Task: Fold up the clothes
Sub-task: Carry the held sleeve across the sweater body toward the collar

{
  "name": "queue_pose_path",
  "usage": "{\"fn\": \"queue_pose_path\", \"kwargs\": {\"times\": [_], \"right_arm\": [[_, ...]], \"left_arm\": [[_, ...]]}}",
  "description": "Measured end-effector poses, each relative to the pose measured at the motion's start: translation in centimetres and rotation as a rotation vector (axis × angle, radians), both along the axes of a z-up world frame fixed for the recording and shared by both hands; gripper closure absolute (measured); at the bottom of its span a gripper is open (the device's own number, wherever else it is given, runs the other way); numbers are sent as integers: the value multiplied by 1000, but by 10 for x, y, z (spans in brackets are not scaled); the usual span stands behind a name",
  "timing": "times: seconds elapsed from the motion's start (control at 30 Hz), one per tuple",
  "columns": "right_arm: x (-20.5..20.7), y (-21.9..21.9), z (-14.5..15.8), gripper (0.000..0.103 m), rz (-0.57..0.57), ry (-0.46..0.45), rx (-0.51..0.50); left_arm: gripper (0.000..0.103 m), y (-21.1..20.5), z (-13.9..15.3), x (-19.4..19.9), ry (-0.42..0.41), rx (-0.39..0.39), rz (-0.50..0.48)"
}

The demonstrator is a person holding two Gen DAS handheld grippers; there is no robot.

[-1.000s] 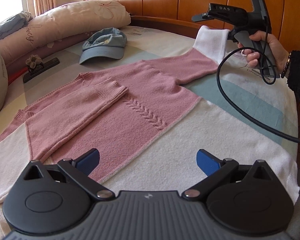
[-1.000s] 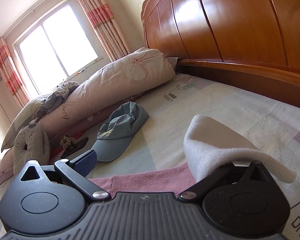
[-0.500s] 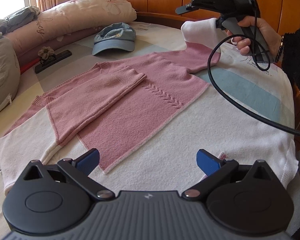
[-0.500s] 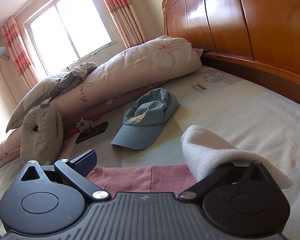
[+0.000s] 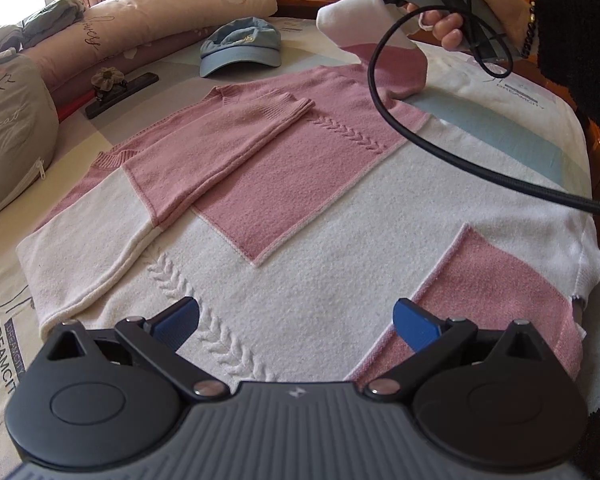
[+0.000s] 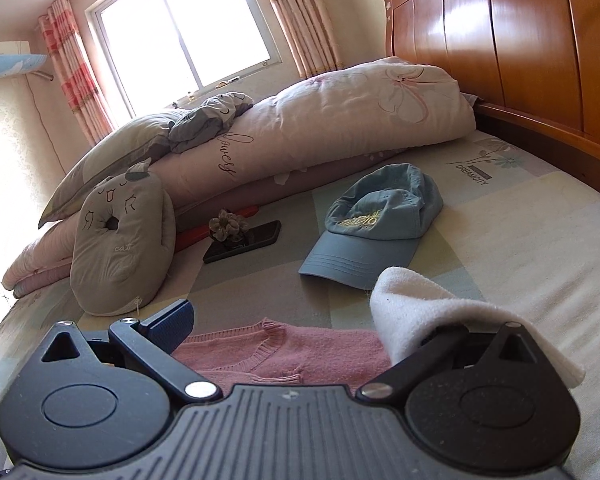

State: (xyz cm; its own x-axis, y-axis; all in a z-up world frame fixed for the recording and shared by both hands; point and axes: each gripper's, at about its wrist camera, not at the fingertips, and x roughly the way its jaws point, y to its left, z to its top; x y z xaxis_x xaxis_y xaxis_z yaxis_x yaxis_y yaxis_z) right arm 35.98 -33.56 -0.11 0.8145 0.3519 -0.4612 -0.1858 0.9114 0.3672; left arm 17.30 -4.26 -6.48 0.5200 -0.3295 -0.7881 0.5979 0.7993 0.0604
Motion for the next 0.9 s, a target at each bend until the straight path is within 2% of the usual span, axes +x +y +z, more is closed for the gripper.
{"fn": "queue_pose_path", "kwargs": {"times": [0.23, 0.9], "right_arm": [[3, 34, -2, 0, 34, 6, -14], [8, 113, -7, 0, 154, 15, -50]], "left_arm": [[1, 21, -6, -8, 22, 53, 15], [1, 38, -4, -15, 38, 60, 52]]}}
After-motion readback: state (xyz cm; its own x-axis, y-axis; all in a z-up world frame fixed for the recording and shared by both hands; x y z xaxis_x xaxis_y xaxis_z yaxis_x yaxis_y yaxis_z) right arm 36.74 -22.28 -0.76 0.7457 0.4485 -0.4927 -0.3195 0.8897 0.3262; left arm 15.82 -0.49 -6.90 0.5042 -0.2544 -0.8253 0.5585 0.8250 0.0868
